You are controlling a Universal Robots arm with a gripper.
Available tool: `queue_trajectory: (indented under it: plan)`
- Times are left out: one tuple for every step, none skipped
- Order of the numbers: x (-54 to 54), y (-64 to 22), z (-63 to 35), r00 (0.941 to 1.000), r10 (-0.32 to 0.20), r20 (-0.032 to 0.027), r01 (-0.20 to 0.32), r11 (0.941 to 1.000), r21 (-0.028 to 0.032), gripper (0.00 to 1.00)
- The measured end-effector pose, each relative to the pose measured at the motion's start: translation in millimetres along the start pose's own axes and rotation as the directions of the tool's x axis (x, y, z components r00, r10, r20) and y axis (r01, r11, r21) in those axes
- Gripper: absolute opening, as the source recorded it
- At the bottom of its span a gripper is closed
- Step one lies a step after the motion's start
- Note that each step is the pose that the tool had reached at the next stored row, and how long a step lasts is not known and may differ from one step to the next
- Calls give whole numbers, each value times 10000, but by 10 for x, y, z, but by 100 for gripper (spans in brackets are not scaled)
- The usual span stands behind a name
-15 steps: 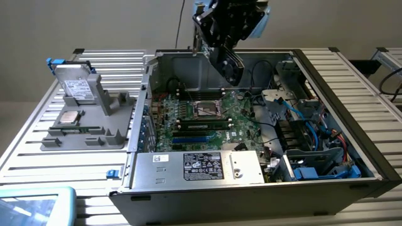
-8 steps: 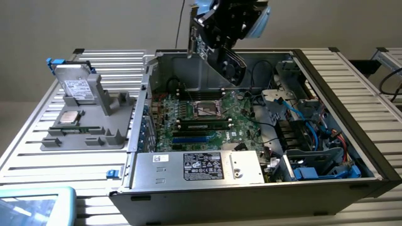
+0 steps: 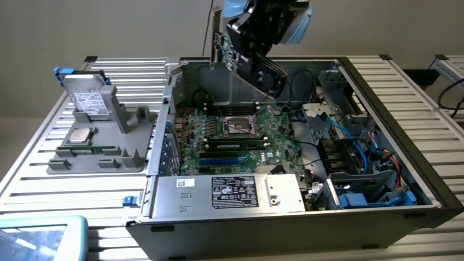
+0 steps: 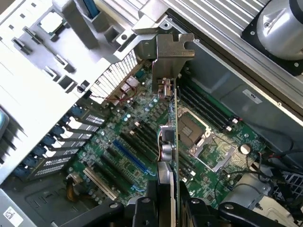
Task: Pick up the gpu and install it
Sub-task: 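Insert the gpu into the slot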
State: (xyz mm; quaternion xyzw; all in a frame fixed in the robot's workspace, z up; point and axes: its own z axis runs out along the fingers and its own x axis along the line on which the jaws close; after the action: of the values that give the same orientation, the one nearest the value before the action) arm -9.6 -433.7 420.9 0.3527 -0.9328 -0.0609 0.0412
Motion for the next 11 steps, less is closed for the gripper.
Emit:
queue_trajectory:
  plan:
    - [0, 0, 1, 9998, -179, -25, 179, 9998, 5, 28]
    - [0, 0, 1, 9994, -356, -51, 356, 9994, 11, 28]
    - [0, 0, 1, 9985, -550, -79, 550, 9985, 16, 28]
    - [0, 0, 1, 9973, -728, -103, 729, 9973, 21, 28]
    - [0, 0, 2, 9958, -905, -127, 905, 9959, 25, 28]
    - [0, 0, 1, 9939, -1088, -153, 1089, 9941, 30, 28]
    - [0, 0, 2, 9919, -1259, -176, 1260, 9920, 34, 28]
    - [0, 0, 2, 9894, -1436, -199, 1437, 9896, 37, 28]
    - [0, 0, 2, 9867, -1613, -223, 1614, 9869, 40, 28]
    - [0, -1, 3, 9836, -1787, -246, 1789, 9839, 43, 28]
    - [0, -1, 4, 9798, -1979, -272, 1981, 9802, 46, 28]
